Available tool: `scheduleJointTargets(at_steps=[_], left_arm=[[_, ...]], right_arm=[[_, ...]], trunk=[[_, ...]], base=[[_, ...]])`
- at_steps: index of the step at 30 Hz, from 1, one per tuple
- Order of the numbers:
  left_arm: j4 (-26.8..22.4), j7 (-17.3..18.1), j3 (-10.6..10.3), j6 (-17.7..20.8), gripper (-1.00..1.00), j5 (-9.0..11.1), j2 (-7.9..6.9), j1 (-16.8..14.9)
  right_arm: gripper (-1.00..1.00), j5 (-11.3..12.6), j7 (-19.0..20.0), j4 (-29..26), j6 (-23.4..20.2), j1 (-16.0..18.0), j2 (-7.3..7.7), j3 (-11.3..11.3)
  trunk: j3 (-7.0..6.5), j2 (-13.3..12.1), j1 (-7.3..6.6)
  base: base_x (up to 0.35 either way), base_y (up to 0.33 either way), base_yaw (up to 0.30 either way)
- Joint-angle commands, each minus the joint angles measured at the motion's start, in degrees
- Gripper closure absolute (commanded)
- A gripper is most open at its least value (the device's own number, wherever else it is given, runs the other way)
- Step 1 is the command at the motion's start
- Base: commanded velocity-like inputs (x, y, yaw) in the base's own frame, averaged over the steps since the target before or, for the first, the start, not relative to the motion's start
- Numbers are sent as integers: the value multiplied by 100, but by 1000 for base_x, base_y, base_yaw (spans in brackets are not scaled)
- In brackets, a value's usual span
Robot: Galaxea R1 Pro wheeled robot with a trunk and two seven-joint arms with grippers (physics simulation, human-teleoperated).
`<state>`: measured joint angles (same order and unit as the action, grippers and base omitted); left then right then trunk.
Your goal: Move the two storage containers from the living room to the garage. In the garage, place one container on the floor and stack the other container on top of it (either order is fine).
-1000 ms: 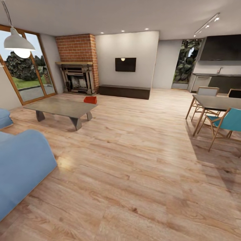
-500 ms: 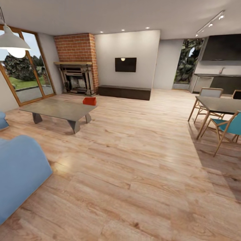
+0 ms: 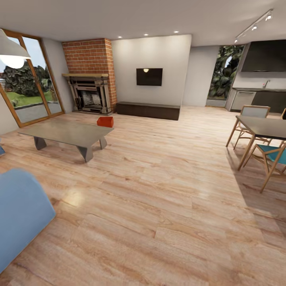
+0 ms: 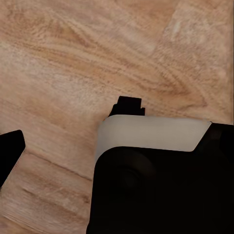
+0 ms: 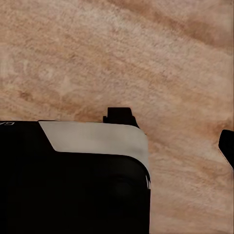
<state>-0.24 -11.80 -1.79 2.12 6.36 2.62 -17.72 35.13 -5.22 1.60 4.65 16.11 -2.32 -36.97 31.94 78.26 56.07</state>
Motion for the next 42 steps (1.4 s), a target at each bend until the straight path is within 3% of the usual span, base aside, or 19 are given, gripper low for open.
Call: scheduleJointTargets(at_steps=[1, 42], left_arm=[[-3, -16, -23, 17, -100, 58, 1, -3], [-3, -16, -23, 16, -100, 59, 1, -3]], right_arm=[[-100, 42, -3, 16, 28, 6, -5, -46], [-100, 3, -4, 16, 19, 6, -14, -47]], trunk=[[5, 2, 3], [5, 2, 3]], base=[[324, 0, 0], [324, 0, 0]])
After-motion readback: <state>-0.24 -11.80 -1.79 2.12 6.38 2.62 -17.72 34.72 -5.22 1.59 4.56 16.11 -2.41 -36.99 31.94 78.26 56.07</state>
